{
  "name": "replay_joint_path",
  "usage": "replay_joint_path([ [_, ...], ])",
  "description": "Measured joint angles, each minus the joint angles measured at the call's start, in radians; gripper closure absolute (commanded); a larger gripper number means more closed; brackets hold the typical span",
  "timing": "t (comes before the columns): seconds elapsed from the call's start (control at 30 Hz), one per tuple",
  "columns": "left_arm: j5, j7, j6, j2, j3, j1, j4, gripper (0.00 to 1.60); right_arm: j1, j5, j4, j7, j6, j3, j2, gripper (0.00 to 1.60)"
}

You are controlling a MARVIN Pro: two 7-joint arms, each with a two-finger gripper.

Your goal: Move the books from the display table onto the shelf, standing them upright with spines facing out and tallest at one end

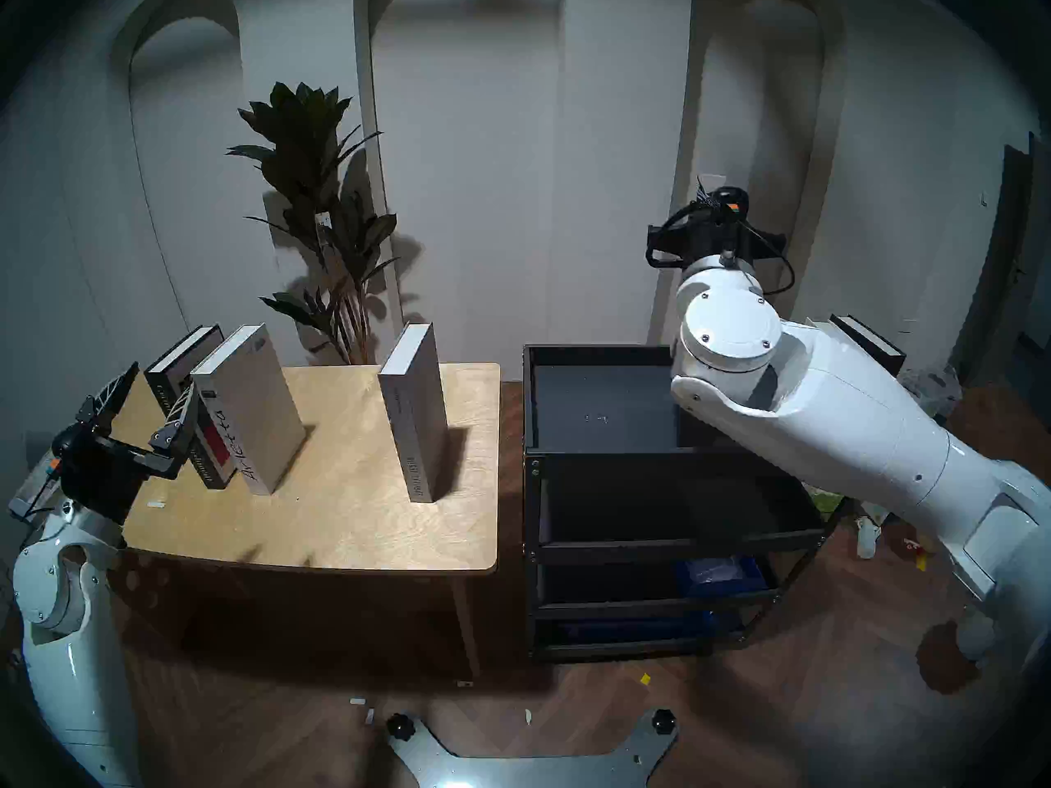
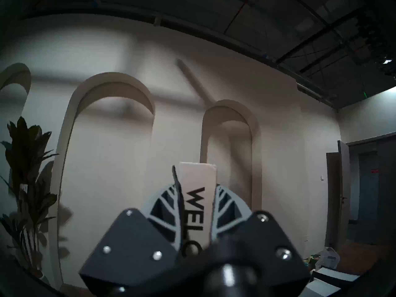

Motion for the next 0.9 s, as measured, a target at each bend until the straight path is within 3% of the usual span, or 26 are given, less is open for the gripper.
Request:
replay_joint_path([
  [0.5,0.0,0.0,0.0,0.0,0.0,0.0,0.0,0.0,-0.043,0.064,-0.031,0.216,0.024,0.035,0.164,1.6],
  [0.9,0.0,-0.002,0.0,0.0,0.0,0.0,-0.001,0.0,-0.095,0.131,-0.042,0.374,-0.017,0.092,0.29,1.6],
])
